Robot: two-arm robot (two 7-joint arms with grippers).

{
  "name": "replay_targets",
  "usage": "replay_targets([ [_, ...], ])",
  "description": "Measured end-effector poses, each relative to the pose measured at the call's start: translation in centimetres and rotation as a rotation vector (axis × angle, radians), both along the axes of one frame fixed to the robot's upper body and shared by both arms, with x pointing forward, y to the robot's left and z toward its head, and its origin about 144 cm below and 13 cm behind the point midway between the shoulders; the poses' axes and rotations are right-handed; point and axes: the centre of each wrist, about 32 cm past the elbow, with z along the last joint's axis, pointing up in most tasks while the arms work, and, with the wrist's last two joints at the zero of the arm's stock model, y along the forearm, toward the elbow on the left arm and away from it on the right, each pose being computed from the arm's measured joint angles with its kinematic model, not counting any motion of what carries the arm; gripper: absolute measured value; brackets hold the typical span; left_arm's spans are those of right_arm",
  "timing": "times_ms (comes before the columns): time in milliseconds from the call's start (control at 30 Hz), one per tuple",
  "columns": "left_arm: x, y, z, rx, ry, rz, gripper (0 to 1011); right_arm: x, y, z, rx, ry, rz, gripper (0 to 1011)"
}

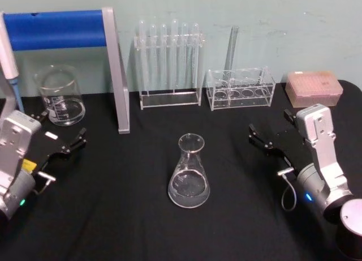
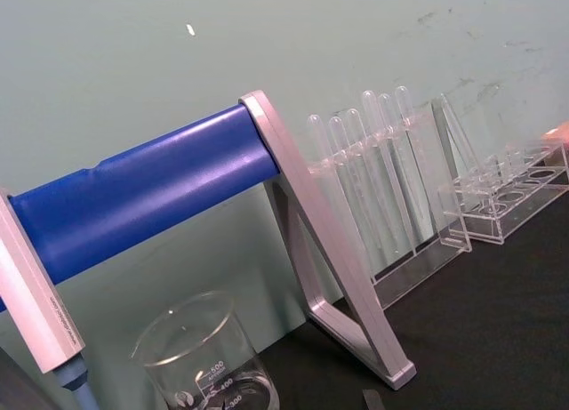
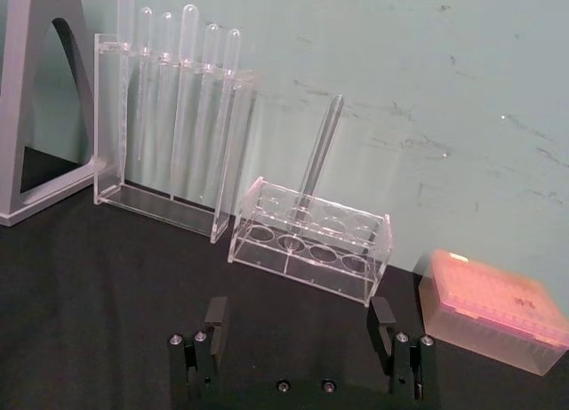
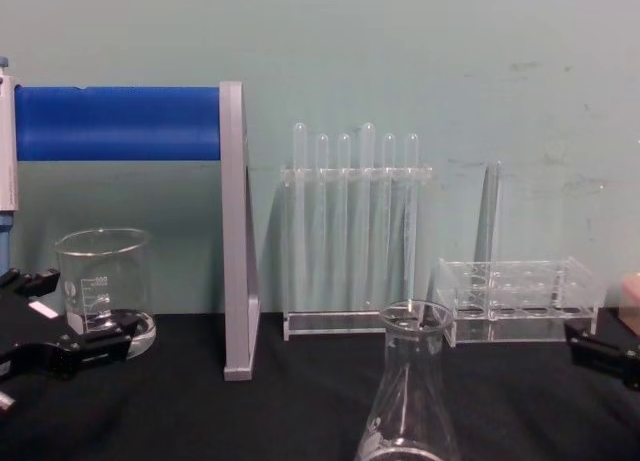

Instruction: Grasp the erlenmeyer flask with one hand, shake it three times, then place it back.

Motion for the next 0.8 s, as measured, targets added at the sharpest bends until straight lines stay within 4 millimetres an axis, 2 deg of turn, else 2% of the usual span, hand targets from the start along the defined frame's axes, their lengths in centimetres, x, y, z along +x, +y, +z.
replay_targets([
  [800,0.0,0.0,0.0,0.0,0.0,0.0,1001,-0.03,-0.05,0.01,0.001,-0.001,0.002,1000],
])
